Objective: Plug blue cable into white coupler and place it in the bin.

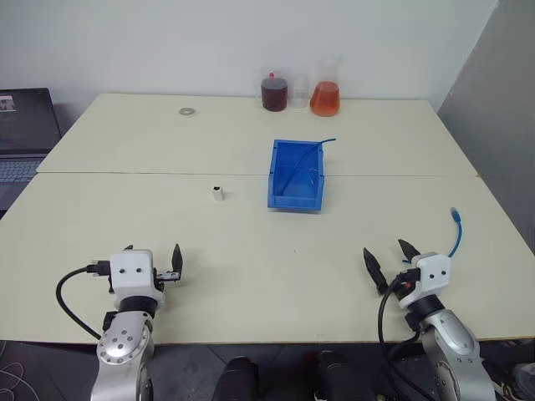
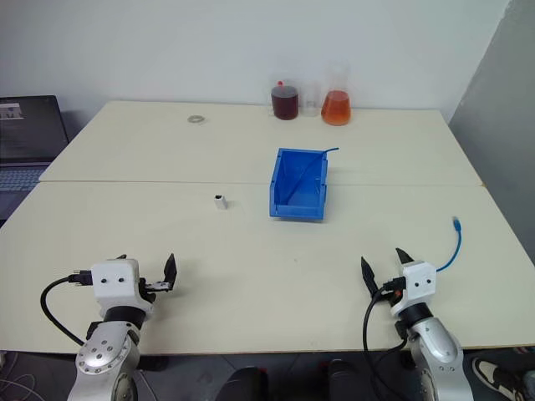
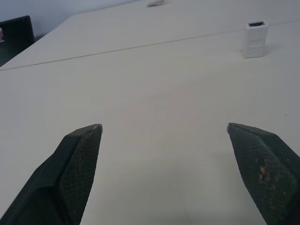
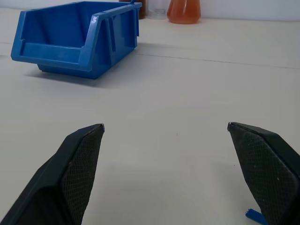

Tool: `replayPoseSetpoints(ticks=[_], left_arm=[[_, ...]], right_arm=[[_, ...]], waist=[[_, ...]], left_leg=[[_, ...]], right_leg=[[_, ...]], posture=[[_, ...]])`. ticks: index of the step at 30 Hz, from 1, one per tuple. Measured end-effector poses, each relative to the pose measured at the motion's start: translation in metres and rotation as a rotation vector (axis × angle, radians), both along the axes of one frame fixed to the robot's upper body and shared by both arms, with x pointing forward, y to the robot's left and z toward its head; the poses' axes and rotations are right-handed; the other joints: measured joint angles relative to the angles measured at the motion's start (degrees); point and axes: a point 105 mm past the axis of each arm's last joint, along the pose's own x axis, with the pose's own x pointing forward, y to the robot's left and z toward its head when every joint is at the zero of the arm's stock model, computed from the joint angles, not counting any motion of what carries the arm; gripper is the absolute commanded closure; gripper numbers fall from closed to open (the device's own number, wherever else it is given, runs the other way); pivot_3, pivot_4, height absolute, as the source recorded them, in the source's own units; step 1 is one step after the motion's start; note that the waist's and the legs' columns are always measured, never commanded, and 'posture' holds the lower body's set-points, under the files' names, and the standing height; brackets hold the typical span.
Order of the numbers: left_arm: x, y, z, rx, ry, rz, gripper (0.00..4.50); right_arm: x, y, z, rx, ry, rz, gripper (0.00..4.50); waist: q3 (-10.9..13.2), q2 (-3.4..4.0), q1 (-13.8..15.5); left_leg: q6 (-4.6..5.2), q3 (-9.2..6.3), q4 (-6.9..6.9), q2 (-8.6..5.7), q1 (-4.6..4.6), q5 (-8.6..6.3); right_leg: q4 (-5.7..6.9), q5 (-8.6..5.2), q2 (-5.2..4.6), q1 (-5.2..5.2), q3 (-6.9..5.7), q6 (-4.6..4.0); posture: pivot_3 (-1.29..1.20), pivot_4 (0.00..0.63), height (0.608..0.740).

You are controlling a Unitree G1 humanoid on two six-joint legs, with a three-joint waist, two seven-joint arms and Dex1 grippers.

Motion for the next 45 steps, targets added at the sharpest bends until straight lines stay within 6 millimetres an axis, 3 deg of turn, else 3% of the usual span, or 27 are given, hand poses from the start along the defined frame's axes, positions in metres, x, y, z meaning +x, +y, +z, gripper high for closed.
replayPoseSetpoints(ticks=[14,36,40,45], left_arm=[[-0.005,-0.003,-0.012,-0.004,0.053,-0.013,0.0],[-0.013,-0.021,-0.018,-0.086,0.078,-0.201,0.0],[-0.002,-0.042,0.0,-0.053,0.073,-0.423,0.0],[0.023,-0.09,0.046,0.041,0.052,-0.84,0.0]], right_arm=[[0.006,0.012,0.013,-0.012,-0.007,0.028,0.01],[0.004,0.016,0.009,-0.027,-0.006,0.075,0.01],[0.005,0.016,0.013,-0.028,-0.024,0.068,0.01],[0.005,0.001,0.04,-0.069,-0.106,-0.045,0.01]], waist=[[0.0,0.0,0.0],[0.0,0.0,-0.04],[0.0,0.0,0.03],[-0.02,0.05,0.33]], left_leg=[[0.0,0.0,0.01,0.0,-0.01,0.0],[0.0,0.01,0.0,0.0,0.0,0.0],[0.0,-0.02,0.01,0.0,-0.01,0.0],[-0.01,-0.01,0.03,-0.03,-0.02,0.01]], right_leg=[[-0.01,0.0,0.0,0.0,0.0,0.0],[-0.01,-0.15,0.0,-0.01,0.0,-0.26],[0.02,-0.16,0.02,-0.01,-0.03,-0.28],[0.04,-0.14,0.03,0.0,-0.04,-0.23]], posture=[[0.0,0.15,0.74],[0.0,0.15,0.74],[0.0,0.15,0.74],[0.0,0.15,0.74]])
